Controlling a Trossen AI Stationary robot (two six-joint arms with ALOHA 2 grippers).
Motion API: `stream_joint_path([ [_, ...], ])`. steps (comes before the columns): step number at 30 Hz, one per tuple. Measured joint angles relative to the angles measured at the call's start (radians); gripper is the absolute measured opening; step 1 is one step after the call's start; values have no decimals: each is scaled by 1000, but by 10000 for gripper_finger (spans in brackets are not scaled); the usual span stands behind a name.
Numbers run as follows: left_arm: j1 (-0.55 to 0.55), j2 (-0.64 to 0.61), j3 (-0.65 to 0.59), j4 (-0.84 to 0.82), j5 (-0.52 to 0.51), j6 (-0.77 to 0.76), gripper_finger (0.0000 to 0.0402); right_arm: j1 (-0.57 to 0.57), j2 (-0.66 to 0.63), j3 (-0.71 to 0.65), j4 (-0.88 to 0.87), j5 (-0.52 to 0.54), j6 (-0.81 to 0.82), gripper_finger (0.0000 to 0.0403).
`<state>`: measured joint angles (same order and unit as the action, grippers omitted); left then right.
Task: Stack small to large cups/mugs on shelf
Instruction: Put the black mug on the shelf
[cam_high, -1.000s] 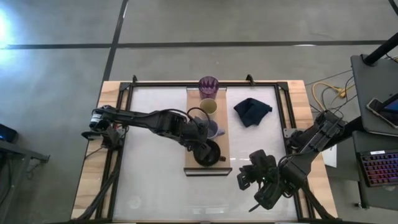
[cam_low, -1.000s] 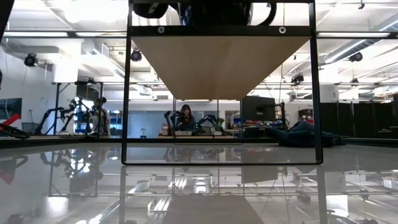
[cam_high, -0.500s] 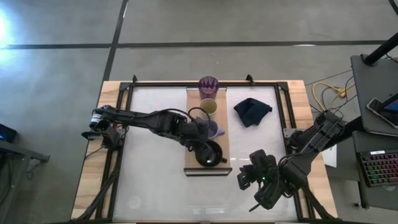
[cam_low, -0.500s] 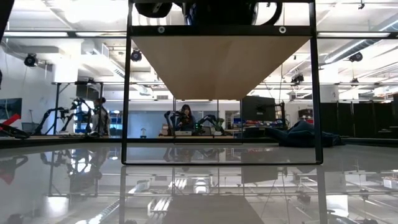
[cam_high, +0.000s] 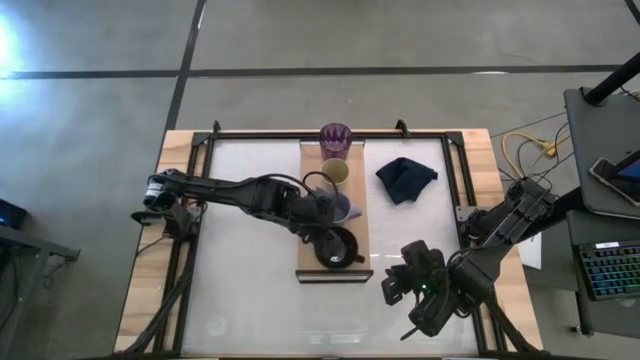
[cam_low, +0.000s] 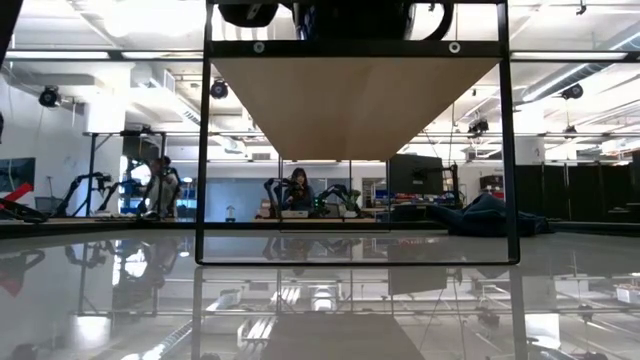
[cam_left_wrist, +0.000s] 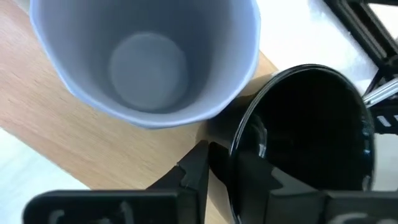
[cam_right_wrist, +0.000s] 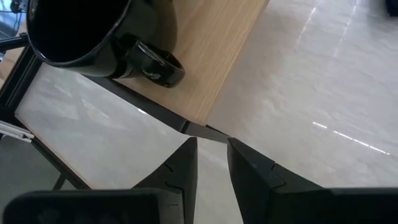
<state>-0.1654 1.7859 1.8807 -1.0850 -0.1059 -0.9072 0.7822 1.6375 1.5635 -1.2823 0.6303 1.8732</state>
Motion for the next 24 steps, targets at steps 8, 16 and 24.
stream_joint_path([
  [8,0,-6,3,-5,-6,-2,98,0,0,0,-1,0,-6,82],
  [16,-7,-6,1,-46,23,-3,113,0,0,0,-17,0,-16,82],
  [24,-21,-6,1,-55,35,-23,113,-2,-4,0,-48,0,-15,82],
])
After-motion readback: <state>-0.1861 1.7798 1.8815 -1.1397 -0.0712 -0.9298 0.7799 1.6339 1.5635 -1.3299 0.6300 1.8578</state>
